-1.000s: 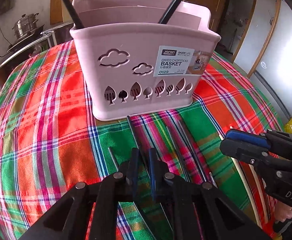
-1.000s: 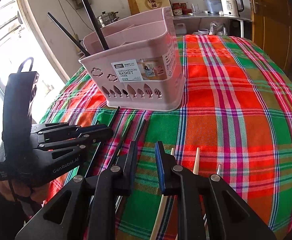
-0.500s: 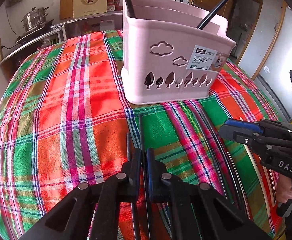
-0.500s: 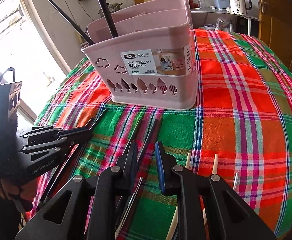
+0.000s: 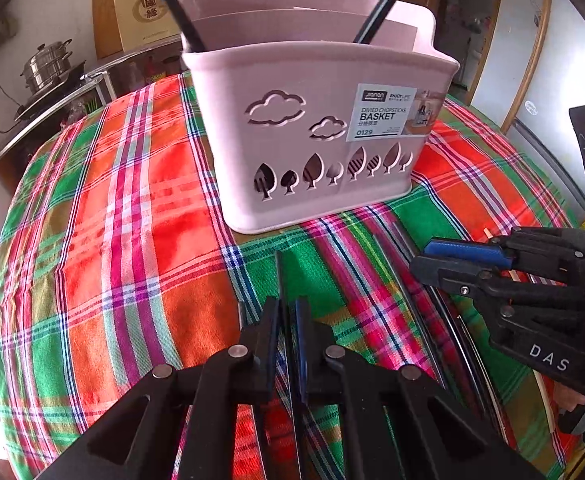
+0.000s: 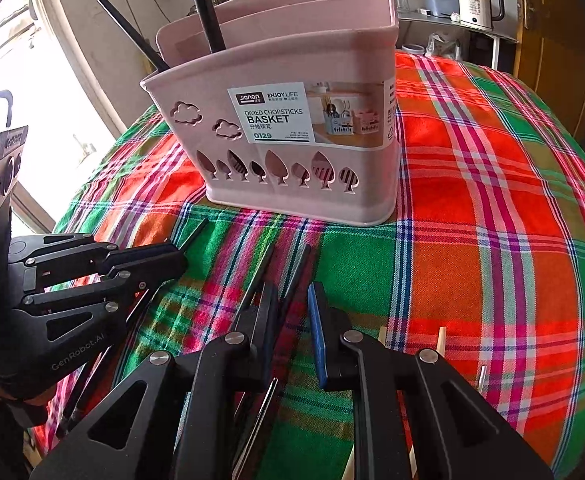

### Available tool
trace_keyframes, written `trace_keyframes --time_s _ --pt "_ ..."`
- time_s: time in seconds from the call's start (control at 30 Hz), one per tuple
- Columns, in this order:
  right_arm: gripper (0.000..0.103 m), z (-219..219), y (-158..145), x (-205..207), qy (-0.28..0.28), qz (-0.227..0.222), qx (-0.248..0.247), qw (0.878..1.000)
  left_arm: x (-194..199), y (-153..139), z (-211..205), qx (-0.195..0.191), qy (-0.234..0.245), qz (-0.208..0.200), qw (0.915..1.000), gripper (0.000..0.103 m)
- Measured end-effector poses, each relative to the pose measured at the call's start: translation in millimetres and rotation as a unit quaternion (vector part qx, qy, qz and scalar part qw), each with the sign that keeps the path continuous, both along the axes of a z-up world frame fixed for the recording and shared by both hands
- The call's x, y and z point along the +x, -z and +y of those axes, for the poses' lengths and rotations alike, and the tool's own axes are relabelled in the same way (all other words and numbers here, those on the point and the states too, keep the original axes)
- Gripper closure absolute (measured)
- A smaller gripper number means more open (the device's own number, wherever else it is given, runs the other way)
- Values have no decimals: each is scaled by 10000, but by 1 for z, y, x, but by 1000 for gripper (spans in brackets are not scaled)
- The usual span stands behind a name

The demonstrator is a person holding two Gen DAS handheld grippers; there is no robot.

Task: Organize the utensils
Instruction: 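Close the left tool on a black chopstick while the right tool grasps another, then lift both black chopsticks and carry them over the pink basket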

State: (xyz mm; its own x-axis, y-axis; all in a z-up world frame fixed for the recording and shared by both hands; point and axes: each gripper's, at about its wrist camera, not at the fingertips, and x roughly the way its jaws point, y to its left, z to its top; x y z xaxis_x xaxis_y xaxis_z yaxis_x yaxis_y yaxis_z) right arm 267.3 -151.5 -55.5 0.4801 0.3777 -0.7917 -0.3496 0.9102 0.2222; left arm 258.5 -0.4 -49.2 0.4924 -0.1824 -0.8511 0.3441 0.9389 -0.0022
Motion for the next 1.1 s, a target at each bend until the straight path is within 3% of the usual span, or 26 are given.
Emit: trace_keyframes --time_s 0.2,0.47,0.77,1.1 --pt "95 -3 0 3 -7 42 20 10000 1 0 -8 163 91 -55 9998 96" --pt "96 -11 -10 1 -12 -4 254 9997 -3 -13 6 -196 -75 -61 9998 98" --pt "98 -15 -74 -26 -163 -690 590 9957 -30 -85 22 -570 -74 -766 9954 98" --pt "99 -16 -157 -62 -213 -1747 858 9806 -66 -173 34 -885 -92 -1666 9820 99"
